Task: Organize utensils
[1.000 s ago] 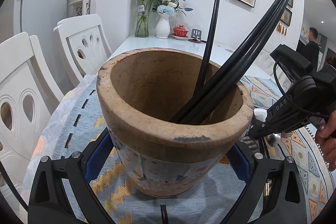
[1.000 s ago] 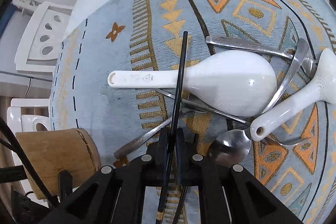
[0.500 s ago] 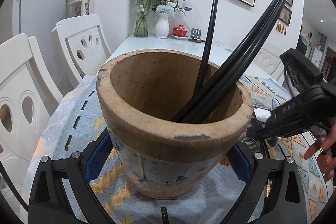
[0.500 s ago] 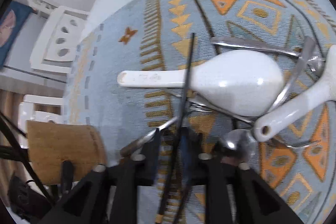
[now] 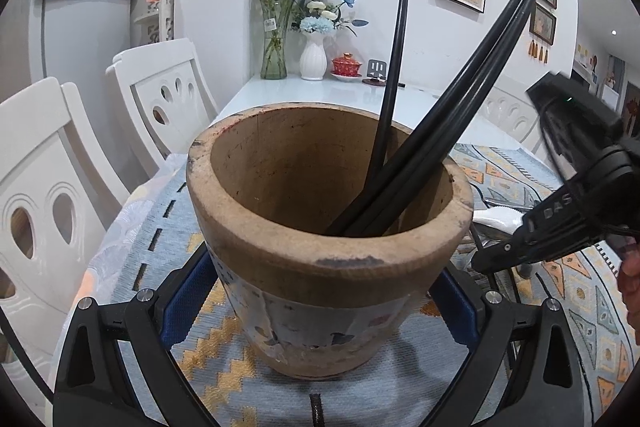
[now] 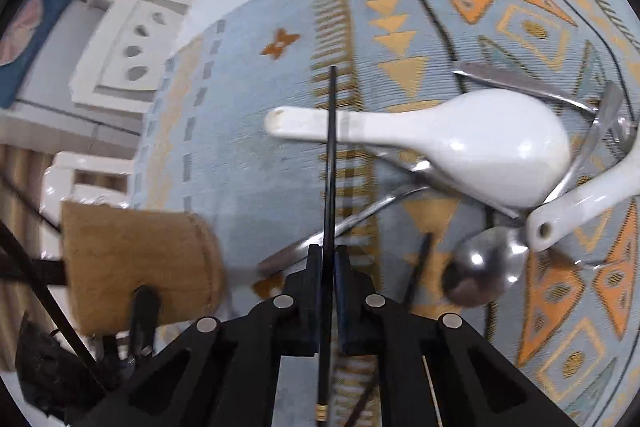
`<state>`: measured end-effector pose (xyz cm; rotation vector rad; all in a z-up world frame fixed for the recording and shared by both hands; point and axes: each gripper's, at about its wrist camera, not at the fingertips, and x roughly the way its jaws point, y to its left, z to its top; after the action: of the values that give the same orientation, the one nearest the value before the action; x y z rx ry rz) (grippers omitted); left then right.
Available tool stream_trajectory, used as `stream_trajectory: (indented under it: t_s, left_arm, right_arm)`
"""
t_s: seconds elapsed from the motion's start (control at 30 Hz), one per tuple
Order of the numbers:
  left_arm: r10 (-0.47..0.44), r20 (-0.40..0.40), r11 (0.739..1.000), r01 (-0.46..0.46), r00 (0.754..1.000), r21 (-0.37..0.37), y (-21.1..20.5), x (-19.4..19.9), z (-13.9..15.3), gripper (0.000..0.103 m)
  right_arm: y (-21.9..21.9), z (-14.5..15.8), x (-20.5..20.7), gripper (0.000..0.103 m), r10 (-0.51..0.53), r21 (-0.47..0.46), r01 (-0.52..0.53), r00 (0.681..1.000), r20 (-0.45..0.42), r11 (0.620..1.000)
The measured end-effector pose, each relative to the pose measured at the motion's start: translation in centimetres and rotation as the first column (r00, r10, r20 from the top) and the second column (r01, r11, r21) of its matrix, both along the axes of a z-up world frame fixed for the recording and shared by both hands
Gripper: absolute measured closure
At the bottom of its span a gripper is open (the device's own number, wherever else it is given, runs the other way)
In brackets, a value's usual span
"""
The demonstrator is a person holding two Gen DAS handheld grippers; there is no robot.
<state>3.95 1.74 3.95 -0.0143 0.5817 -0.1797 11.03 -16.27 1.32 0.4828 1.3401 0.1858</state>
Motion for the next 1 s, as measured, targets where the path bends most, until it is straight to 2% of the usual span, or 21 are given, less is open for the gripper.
stream_trajectory:
  t_s: [0.2,0.37,0.47,0.67,0.8,1.0]
  left_arm:
    - [0.012,0.011,1.0,-0.012,1.0,0.026,-0.3,-0.3,0.1,0.004]
    - [0.012,0.011,1.0,-0.012,1.0,0.024,-0.2,-0.2,0.2,0.004]
    - [0.01,0.009,1.0,-0.01,1.0,0.02,-0.2,-0.3,0.2,0.004]
    - [0.01,0.008,1.0,-0.01,1.0,0.019,-0.2,-0.3,0.3,0.004]
    - [0.01,0.007,1.0,-0.01,1.0,0.017,-0.2,-0.3,0.3,0.004]
    - [0.007,0.004,1.0,-0.007,1.0,0.01,-0.1,-0.2,0.2,0.004]
  right_arm:
    - [3.3,1.7,-1.3,0.098,0.121,-0.008,-0.121,0.989,0.081,0.993]
    - [5.2,4.2,-2.6,0.098,0.157,-0.016,-0.157,0.972,0.177,0.987]
    - [5.9,5.9,-3.0,0.098,0.185,-0.051,-0.178,0.955,0.231,0.983]
    - [6.0,9.1,-2.9,0.098,0.168,-0.073,-0.153,0.943,0.289,0.986]
    - [6.1,12.9,-2.1,0.098,0.168,-0.098,-0.142,0.916,0.365,0.985]
    - [6.4,19.0,-1.5,0.098,0.166,-0.219,-0.075,0.887,0.431,0.973]
